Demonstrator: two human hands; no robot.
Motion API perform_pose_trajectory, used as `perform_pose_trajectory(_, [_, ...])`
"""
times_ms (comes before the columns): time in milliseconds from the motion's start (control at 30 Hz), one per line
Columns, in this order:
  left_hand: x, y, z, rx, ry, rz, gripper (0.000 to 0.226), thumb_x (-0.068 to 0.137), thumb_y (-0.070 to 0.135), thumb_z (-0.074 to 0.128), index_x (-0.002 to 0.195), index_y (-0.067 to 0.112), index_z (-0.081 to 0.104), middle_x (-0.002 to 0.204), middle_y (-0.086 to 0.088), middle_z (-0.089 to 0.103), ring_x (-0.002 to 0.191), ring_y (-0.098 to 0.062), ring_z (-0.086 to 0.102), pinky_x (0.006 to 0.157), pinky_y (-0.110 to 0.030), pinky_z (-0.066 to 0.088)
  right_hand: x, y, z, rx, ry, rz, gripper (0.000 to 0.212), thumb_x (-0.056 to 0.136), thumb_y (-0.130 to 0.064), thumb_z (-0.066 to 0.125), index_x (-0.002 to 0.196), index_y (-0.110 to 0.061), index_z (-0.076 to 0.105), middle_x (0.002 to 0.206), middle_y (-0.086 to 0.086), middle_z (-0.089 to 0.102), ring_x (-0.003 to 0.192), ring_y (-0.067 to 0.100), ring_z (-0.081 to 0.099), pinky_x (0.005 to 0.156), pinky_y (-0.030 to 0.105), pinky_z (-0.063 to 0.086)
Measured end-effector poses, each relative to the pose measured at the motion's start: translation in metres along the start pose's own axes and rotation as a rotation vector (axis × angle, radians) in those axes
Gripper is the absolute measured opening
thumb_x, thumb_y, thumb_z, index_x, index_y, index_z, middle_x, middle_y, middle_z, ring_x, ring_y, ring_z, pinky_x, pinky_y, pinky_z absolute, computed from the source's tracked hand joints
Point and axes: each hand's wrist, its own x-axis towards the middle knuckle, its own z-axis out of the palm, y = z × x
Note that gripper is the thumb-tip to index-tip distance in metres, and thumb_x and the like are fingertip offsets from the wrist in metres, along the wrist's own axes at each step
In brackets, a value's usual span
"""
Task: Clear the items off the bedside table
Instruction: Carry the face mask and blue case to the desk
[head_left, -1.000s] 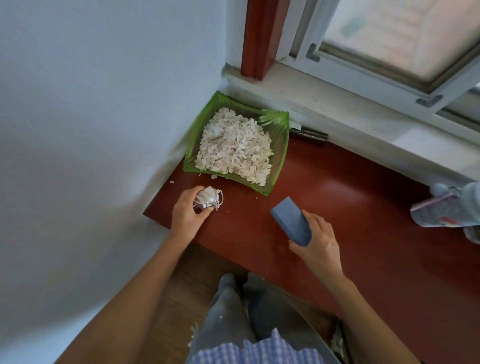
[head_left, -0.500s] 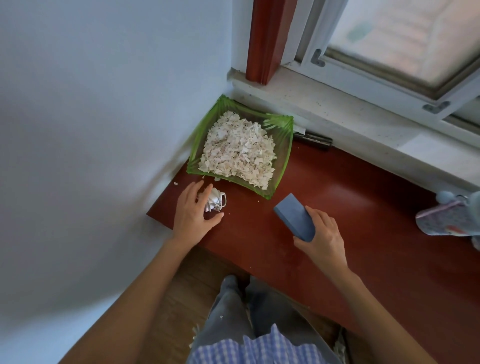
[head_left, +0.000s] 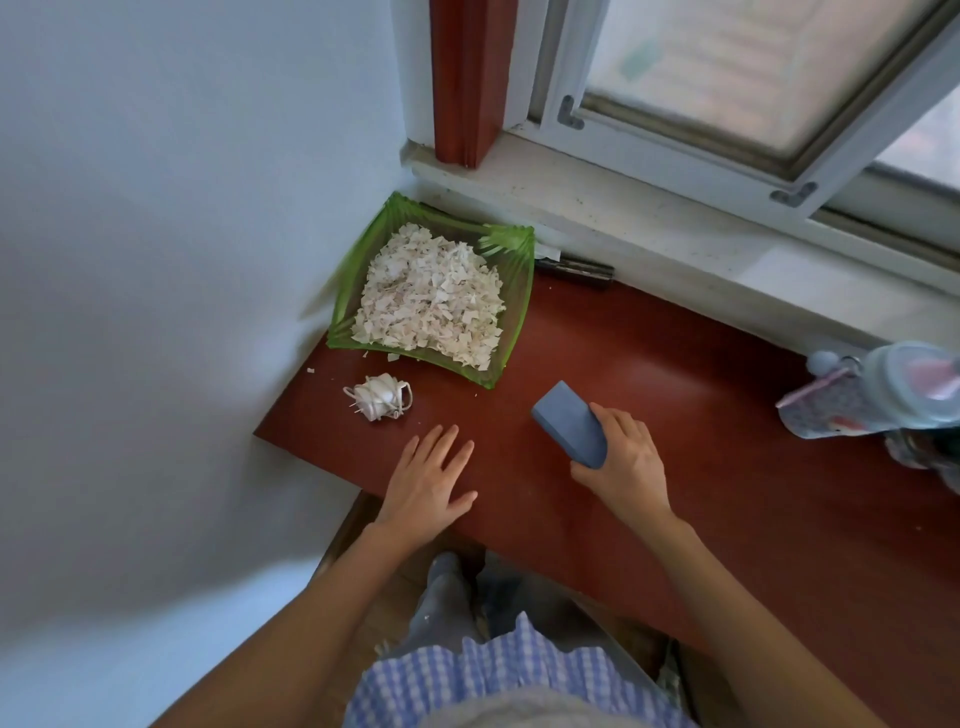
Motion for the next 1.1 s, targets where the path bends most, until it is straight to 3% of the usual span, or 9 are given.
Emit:
perform_pose_trajectory(200, [0.000,0.002,0.005,0.044,-0.050,-0.021,0.066,0.081,0.057,0.038,0.134,0.019,0.050,0.143,-0.011,0.047,0.131,-0.031,0.044,0.103,-0.050,0.040,0.031,0.015,-0.007,-0.006,-0.031,0.012,0.079,0.064,-0.027,0.078,0.135,-0.014,0.044,0.130,0.003,0.052,0.112,0.025,0.048,0.093,0.039,0.044])
perform_pose_trajectory(700, [0.003,-0.002,0.016,0.075,-0.007,-0.026,0.066,0.081,0.060,0.040,0.137,0.023,0.045,0.145,-0.006,0.044,0.134,-0.026,0.038,0.107,-0.045,0.034,0.175,0.023,0.007,0.042,-0.147,-0.102,0.083,0.060,-0.017,0.080,0.135,-0.010,0.046,0.132,0.011,0.053,0.116,0.033,0.048,0.097,0.041,0.040])
perform_pose_trajectory(1100, [0.001,0.000,0.015,0.070,0.032,-0.027,0.066,0.082,0.059,0.039,0.137,0.023,0.045,0.145,-0.007,0.044,0.134,-0.027,0.039,0.105,-0.047,0.037,0.211,0.024,0.006,0.053,-0.228,-0.160,0.080,0.063,-0.014,0.082,0.134,-0.006,0.046,0.131,0.018,0.053,0.119,0.036,0.047,0.099,0.041,0.038])
